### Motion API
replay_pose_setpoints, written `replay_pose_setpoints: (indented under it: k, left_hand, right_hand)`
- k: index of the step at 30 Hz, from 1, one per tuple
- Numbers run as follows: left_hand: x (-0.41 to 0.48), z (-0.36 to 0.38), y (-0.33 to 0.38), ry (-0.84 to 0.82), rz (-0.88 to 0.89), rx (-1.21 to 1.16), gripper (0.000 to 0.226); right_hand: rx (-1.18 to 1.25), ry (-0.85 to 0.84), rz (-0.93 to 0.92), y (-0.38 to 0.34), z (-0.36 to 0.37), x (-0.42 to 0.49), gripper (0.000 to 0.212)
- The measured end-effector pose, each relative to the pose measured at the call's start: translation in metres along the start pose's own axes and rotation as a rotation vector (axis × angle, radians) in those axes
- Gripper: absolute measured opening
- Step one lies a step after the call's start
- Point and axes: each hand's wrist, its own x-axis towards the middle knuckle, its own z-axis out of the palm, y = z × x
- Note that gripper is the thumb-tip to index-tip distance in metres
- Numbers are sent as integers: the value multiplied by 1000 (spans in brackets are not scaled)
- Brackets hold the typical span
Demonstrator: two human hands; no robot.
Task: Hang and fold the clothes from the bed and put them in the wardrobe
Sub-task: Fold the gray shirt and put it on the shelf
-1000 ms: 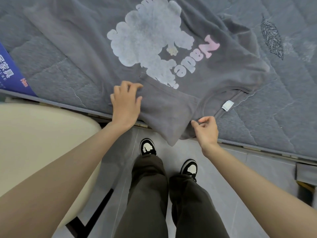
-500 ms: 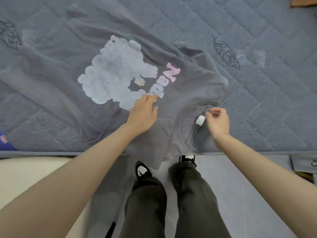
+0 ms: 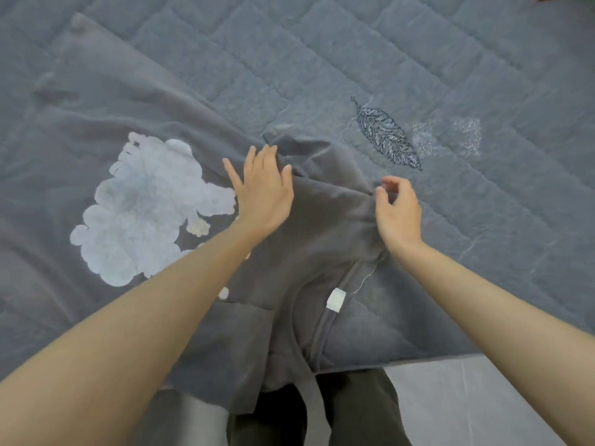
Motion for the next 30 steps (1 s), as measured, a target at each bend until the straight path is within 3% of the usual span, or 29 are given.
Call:
replay_pose_setpoints:
  k: [7, 12, 17, 19, 22, 25, 28, 30]
  left_hand:
    - [58, 15, 7, 19, -223, 259, 51]
    - [79, 11, 8, 5, -359, 31, 30]
    - [94, -7, 29, 0, -139, -409, 8]
    - [104, -19, 43, 7, -19, -562, 4]
    - [116, -32, 59, -11, 83, -597, 20]
    - [120, -34, 55, 19, -4, -550, 29]
    - [122, -27, 44, -145, -185, -557, 28]
    - [123, -21, 42, -289, -239, -572, 46]
  right_hand:
    - [32, -413, 113, -17, 15, 67, 29]
    - [88, -622, 202, -38, 19, 84, 22]
    - [458, -560, 329, -53, 4, 92, 21]
    - [556, -566, 266, -59, -8, 97, 28]
    - [615, -598, 223, -67, -23, 100, 24]
    - [764, -516, 341, -68, -29, 100, 17]
    - [802, -472, 456, -58, -25, 93, 51]
    - [700, -402, 491, -51, -17, 88, 63]
